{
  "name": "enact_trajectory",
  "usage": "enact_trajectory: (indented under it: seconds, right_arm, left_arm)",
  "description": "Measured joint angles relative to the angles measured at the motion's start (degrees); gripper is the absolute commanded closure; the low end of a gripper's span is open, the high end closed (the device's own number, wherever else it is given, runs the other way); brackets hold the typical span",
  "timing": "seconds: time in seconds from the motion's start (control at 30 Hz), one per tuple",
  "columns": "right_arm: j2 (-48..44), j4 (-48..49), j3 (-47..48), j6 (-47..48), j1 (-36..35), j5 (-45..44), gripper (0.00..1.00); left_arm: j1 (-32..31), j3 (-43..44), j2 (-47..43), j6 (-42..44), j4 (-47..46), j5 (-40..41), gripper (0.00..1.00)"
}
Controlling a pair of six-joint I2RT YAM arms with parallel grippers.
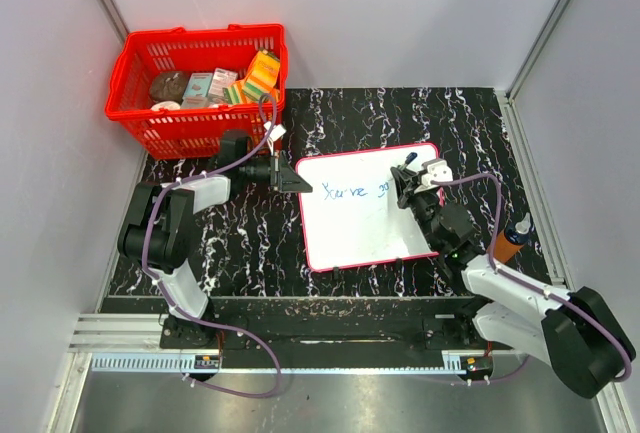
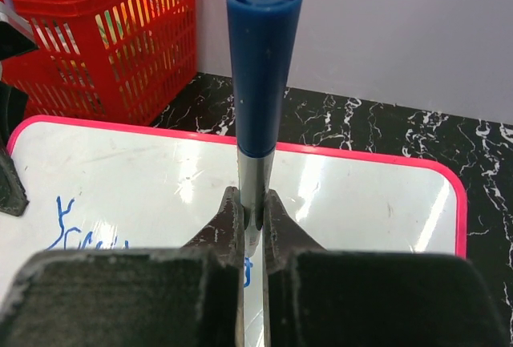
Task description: Write a sentence on the whiteboard
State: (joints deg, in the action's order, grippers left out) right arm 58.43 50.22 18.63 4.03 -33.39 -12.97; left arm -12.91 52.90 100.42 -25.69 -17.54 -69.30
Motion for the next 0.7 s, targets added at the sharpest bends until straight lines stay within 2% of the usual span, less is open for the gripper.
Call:
enact_trajectory:
  seconds: [0.7]
  right_arm:
    - [3.2, 0.0, 0.0, -1.1, 1.0, -2.3, 1.00]
  left_arm:
    - [-0.3, 0.0, -0.3, 0.9, 1.2, 0.0, 1.00]
